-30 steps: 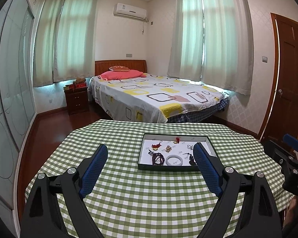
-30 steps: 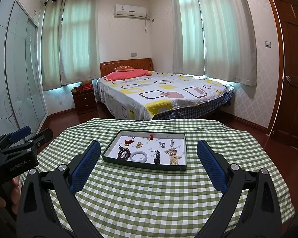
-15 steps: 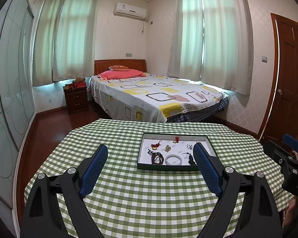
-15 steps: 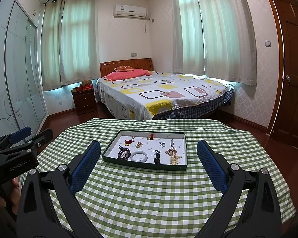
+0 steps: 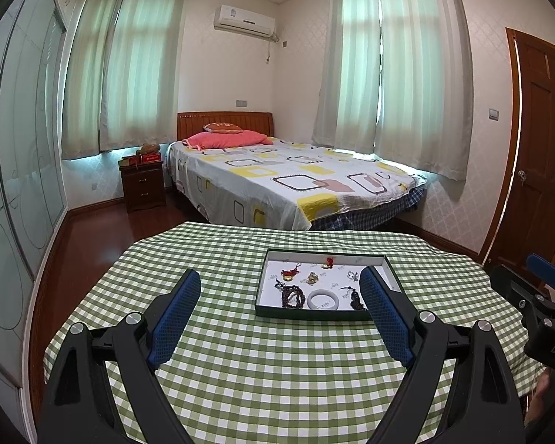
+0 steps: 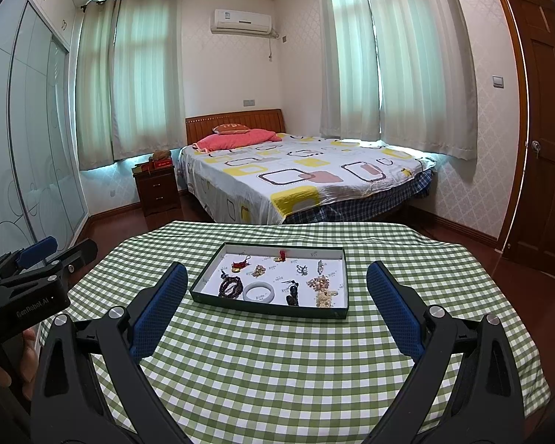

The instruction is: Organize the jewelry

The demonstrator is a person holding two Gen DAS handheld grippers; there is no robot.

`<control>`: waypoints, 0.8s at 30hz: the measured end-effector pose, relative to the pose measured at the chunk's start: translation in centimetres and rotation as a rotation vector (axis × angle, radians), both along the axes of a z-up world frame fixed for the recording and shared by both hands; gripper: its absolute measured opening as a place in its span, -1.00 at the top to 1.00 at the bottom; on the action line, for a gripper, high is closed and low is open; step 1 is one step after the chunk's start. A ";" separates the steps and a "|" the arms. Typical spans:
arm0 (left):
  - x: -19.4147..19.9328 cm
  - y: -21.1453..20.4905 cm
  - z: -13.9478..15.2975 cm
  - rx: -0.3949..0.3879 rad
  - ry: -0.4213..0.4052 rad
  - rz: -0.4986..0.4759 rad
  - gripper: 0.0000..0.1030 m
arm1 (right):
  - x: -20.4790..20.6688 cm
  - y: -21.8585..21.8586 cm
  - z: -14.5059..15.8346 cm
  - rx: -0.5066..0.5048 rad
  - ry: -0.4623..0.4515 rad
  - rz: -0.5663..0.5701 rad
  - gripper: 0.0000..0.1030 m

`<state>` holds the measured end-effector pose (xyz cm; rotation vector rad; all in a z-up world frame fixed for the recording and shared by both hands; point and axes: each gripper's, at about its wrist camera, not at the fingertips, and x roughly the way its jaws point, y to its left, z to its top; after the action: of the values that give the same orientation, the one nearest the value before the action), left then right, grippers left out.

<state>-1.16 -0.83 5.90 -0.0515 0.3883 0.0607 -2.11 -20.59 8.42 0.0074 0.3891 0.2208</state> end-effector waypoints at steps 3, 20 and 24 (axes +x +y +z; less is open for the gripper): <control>0.0 -0.2 0.0 0.008 -0.001 0.001 -0.65 | 0.0 0.0 0.0 -0.001 0.001 0.001 -0.85; 0.1 -0.6 0.1 0.022 -0.045 -0.008 -0.65 | 0.5 0.6 -0.7 -0.007 0.019 -0.001 -0.85; 0.3 -0.3 -0.2 0.006 -0.053 0.023 -0.65 | 0.6 0.7 -1.0 -0.009 0.029 0.000 -0.84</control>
<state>-0.83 -1.09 5.71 -0.0513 0.3342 0.0836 -1.46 -19.92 7.42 0.0016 0.4187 0.2189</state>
